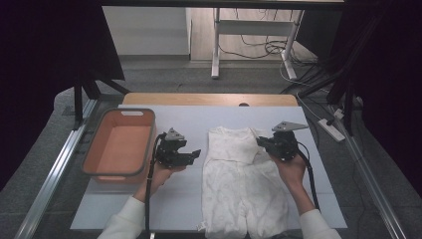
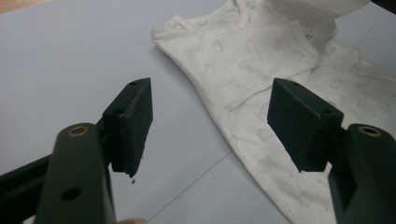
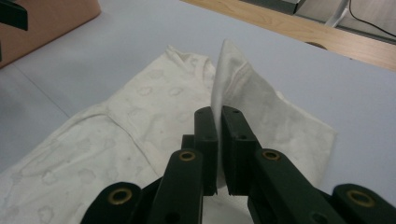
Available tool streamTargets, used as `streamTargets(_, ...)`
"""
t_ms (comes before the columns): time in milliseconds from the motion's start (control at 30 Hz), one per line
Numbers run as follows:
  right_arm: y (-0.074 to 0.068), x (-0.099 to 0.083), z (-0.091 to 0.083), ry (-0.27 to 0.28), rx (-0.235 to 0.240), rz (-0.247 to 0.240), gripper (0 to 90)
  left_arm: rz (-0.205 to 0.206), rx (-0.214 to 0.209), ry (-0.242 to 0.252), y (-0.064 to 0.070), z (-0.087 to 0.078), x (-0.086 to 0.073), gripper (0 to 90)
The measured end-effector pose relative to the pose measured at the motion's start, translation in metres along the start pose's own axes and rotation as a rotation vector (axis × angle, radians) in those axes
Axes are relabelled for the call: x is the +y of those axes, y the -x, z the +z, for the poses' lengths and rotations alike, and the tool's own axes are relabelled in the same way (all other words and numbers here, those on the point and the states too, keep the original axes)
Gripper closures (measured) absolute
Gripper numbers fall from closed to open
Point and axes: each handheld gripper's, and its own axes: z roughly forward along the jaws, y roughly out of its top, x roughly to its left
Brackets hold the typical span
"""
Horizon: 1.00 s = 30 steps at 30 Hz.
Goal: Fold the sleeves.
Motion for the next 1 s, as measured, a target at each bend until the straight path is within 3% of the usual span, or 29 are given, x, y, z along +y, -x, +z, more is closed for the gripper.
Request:
streamTargets(667, -0.026, 0.012, 0.018, -0.008, 0.048, -0.057, 84.9, -0.004, 0.000, 0.001, 0.000, 0.000, 0.000, 31.9)
streamTargets(1000, -0.033, 0.012, 0.029, -0.038, 0.066, -0.070, 84.8, -0.004, 0.001, 0.001, -0.001, 0.000, 0.000, 31.9)
